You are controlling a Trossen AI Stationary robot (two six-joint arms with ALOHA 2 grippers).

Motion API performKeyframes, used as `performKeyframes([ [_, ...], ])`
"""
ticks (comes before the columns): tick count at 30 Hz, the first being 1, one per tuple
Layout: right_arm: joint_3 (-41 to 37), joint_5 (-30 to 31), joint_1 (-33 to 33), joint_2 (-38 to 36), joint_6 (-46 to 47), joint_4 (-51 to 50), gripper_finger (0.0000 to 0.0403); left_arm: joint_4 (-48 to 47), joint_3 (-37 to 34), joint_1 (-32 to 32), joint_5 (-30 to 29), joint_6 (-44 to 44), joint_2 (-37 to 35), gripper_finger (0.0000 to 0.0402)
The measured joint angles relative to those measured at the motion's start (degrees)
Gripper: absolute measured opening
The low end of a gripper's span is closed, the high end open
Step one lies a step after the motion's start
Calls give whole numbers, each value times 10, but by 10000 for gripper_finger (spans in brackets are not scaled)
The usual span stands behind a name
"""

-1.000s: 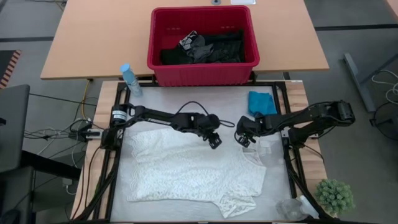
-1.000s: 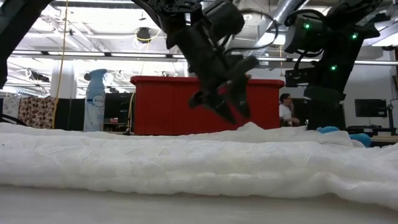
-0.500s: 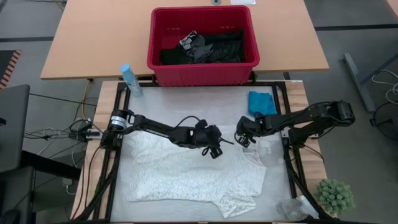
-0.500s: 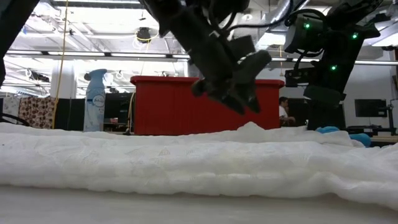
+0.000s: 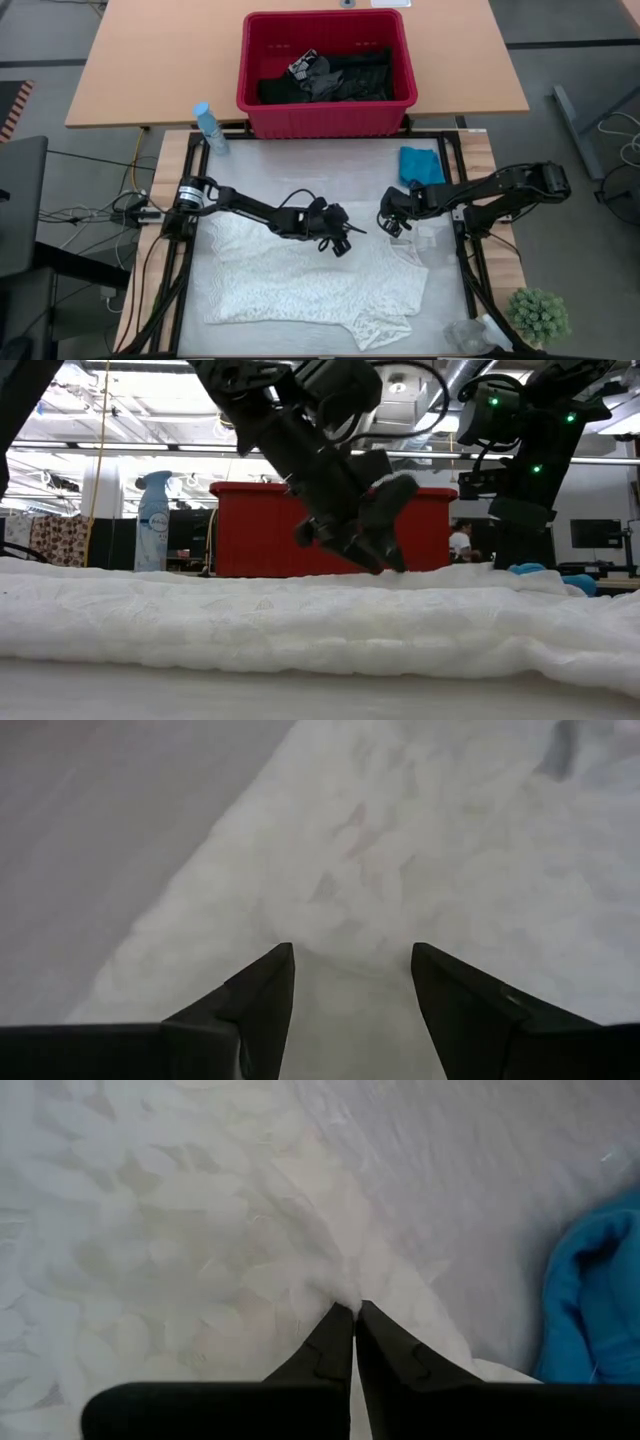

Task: Fold laundry
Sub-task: Fold the white shirt

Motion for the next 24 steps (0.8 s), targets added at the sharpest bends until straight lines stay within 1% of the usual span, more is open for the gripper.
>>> performKeyframes([
  [9,0,0,0,0,-11,-3,43,8,-9,3,-6,-11,0,194],
  [12,0,0,0,-8,-36,-2,43,7,-9,3,-6,-24,0,194],
  [16,0,-5,-4,-25,-42,-4,43,7,-9,3,-7,-27,0,194],
  [21,0,-18,-4,-47,-61,-3,45,7,-9,3,-18,-25,0,194],
  [24,0,-57,-11,-54,-78,-3,59,6,-9,4,-20,-25,0,194],
])
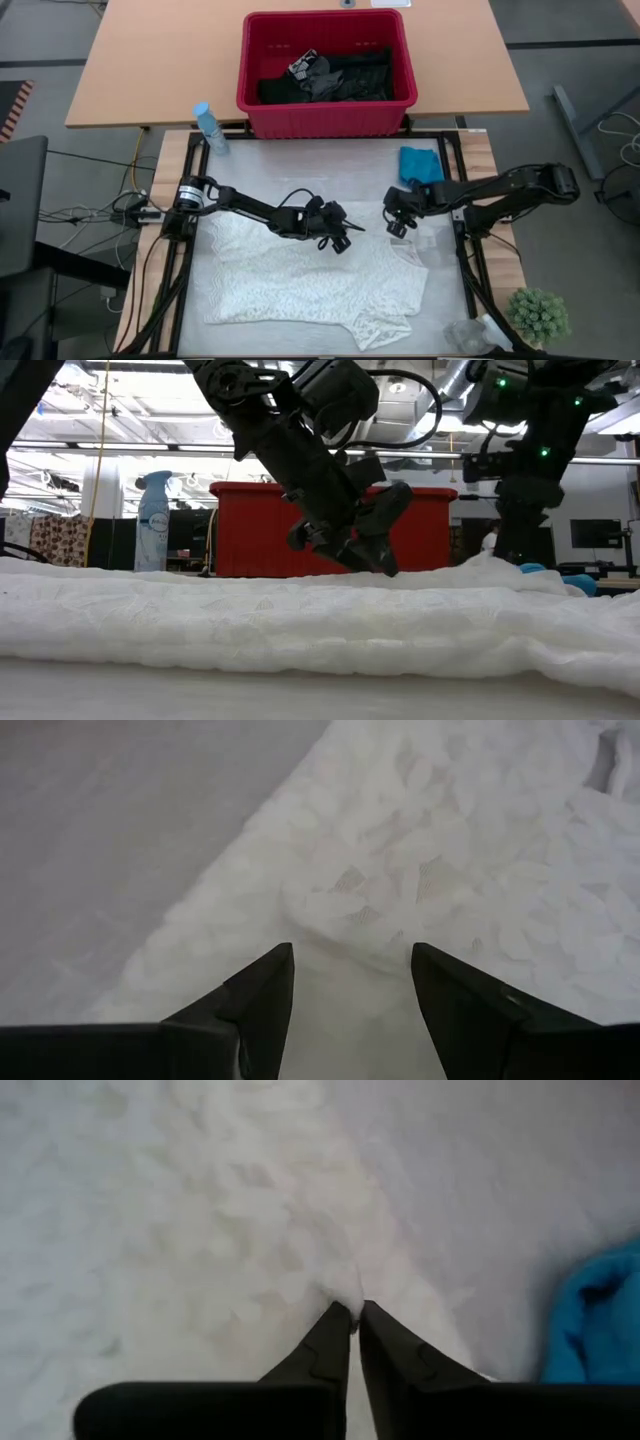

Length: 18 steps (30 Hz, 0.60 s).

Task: Fold laundry
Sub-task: Fold the white shirt

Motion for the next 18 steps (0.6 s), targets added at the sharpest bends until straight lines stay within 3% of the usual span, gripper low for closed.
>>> performKeyframes([
  [3,0,-33,-11,0,-4,-10,87,-1,0,0,0,0,0,194],
  [12,0,-7,-61,-20,-21,-24,196,-2,0,0,3,-2,0,194],
  [18,0,-81,-46,-61,-20,108,187,-4,0,0,3,-4,0,194],
])
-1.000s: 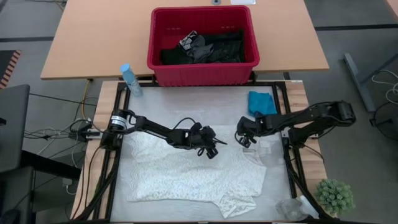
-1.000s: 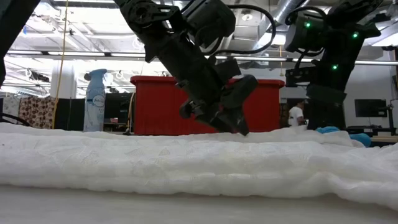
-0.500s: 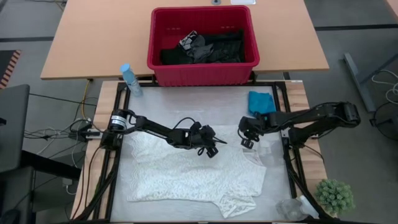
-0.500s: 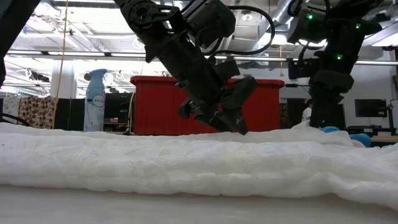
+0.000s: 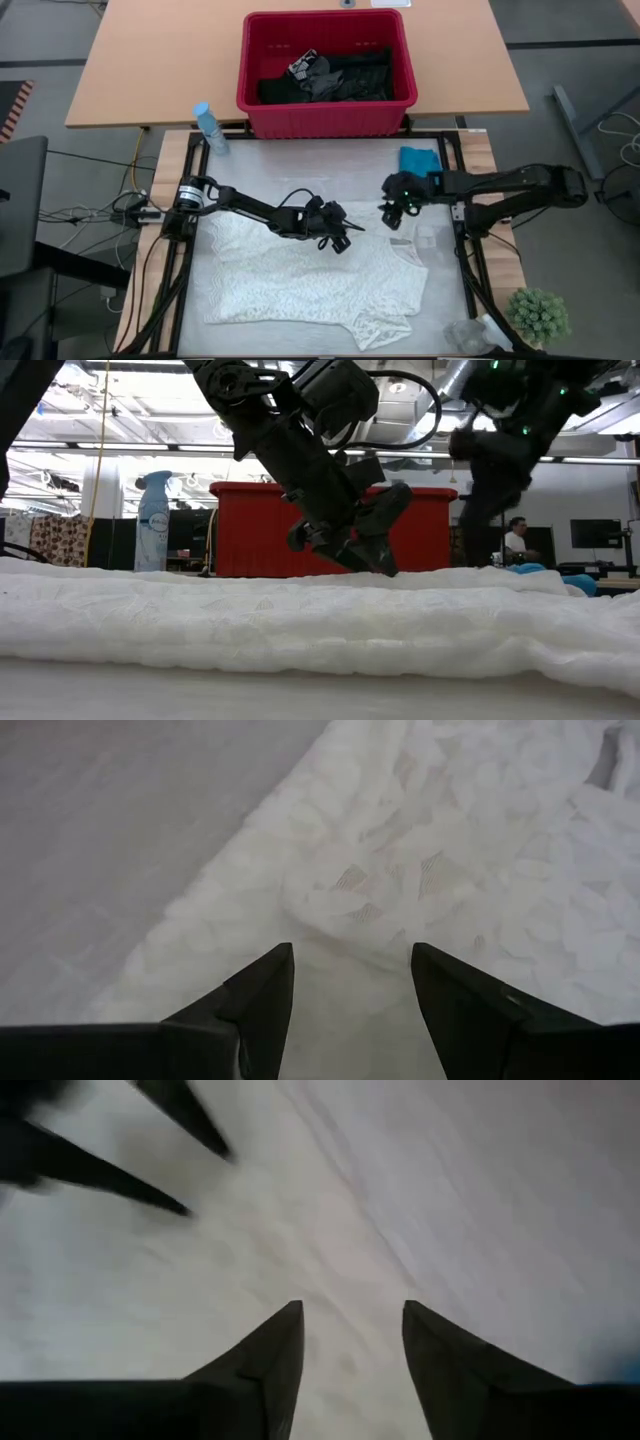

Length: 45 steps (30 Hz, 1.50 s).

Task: Fold laundry
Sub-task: Fold the white shirt

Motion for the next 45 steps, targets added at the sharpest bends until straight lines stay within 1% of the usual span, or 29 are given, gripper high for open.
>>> performKeyframes([
  [2,-12,-8,11,-2,-11,25,169,0,0,0,0,0,0,194],
  [5,-45,-34,33,-2,-16,90,142,0,0,0,-1,0,0,194],
  [10,-106,-30,61,4,2,164,108,0,0,0,-1,0,0,194],
  [13,-130,-20,61,4,10,178,98,-1,0,0,-1,0,0,194],
  [18,-169,-12,57,4,33,182,95,-1,0,0,-2,4,0,194],
  [23,-186,-12,56,4,34,185,95,-1,0,0,-2,2,0,194],
  [30,-186,-11,38,4,35,176,95,-3,0,0,1,7,0,194],
  [34,-186,-11,30,4,35,176,95,-22,0,0,2,7,0,194],
  [41,-186,-11,27,4,33,177,95,-24,-25,0,0,-11,1,194],
  [45,-186,-11,27,4,33,181,95,-24,-21,2,-2,-13,-24,194],
])
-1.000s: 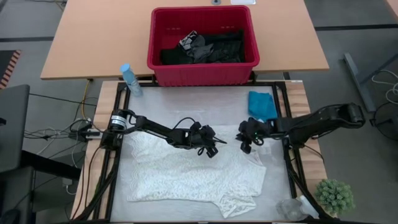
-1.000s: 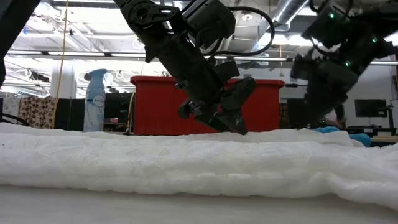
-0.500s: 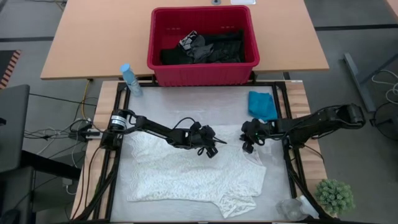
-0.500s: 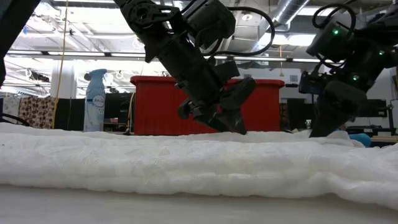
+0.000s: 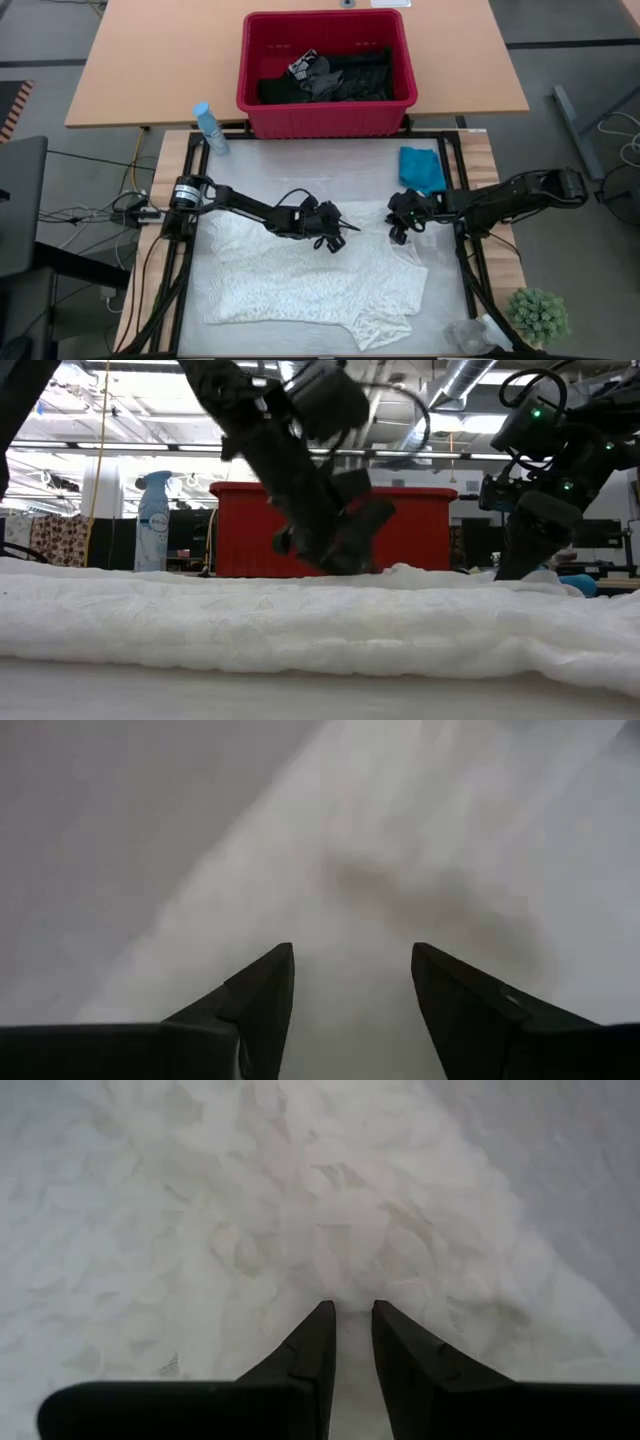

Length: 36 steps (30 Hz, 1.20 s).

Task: Fold laundry
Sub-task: Fold the white shirt

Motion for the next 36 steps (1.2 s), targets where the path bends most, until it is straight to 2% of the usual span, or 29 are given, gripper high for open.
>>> performKeyframes([
  [3,0,0,0,0,0,1,95,59,6,0,-27,27,-33,194],
  [6,0,0,0,0,0,2,95,135,6,0,-28,60,-42,194],
  [9,0,0,0,0,0,3,95,207,6,3,13,73,-15,194],
  [12,0,0,0,0,2,2,95,231,5,6,61,54,25,183],
  [17,0,-2,0,0,2,-1,95,233,4,6,64,18,66,135],
  [25,0,-2,0,0,1,0,95,171,5,5,50,51,72,59],
  [29,0,-2,0,0,-3,-1,95,162,5,5,46,52,72,43],
  [36,0,1,0,0,-1,-3,95,179,5,5,49,92,72,39],
])
